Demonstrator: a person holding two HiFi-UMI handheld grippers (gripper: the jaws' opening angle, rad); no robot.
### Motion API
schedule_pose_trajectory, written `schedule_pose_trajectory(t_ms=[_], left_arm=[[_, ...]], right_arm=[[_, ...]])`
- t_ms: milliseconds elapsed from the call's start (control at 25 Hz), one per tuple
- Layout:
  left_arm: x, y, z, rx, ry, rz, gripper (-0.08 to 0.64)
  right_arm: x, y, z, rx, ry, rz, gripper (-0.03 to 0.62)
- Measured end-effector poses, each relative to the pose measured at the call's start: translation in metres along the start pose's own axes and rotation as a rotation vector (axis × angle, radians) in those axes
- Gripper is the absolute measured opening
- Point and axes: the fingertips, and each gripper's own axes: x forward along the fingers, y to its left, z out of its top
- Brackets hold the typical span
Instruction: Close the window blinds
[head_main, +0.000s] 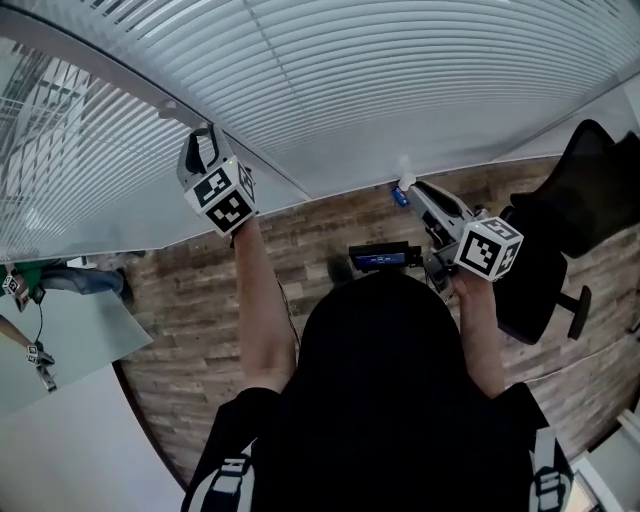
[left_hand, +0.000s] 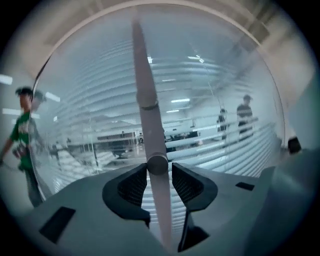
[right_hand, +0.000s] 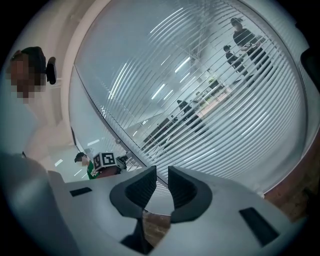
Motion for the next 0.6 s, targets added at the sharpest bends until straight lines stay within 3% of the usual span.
schedule_pose_trajectory(t_ms=[80,120,200,320,440,520,600], left_arm=[[-0.005,-0.004,0.0,-0.242,-0.03,-0.083,0.165],[-0.006,-0.003,0.001,-0.321,-0.044,-0.106,0.167],[-0.006,0.0,0.003,-0.396,-0.061,-0.125,0.167],[-0.005,0.005,0.007,-0.399,-0.063,-0.105,0.166],[-0.004,0.008,0.004,-0.253,-0.034,-0.045,0.138],[-0.002,0.007,-0.001,-0.036,0.009,0.022,0.138],[0.0,0.007,-0.005,0.229,0.052,0.105,0.137]], right_arm=[[-0.002,-0.001,0.0,0.0,-0.002,-0.003,0.075],[-0.002,-0.002,0.001,0.0,-0.002,-0.005,0.075],[-0.002,-0.002,0.0,0.0,-0.003,-0.006,0.074],[-0.001,-0.003,0.001,0.002,-0.007,-0.006,0.075],[-0.002,-0.004,0.001,0.004,-0.01,-0.011,0.075],[-0.003,-0.005,0.001,0.004,-0.008,-0.017,0.075],[-0.003,-0.006,0.001,0.004,-0.007,-0.018,0.075]])
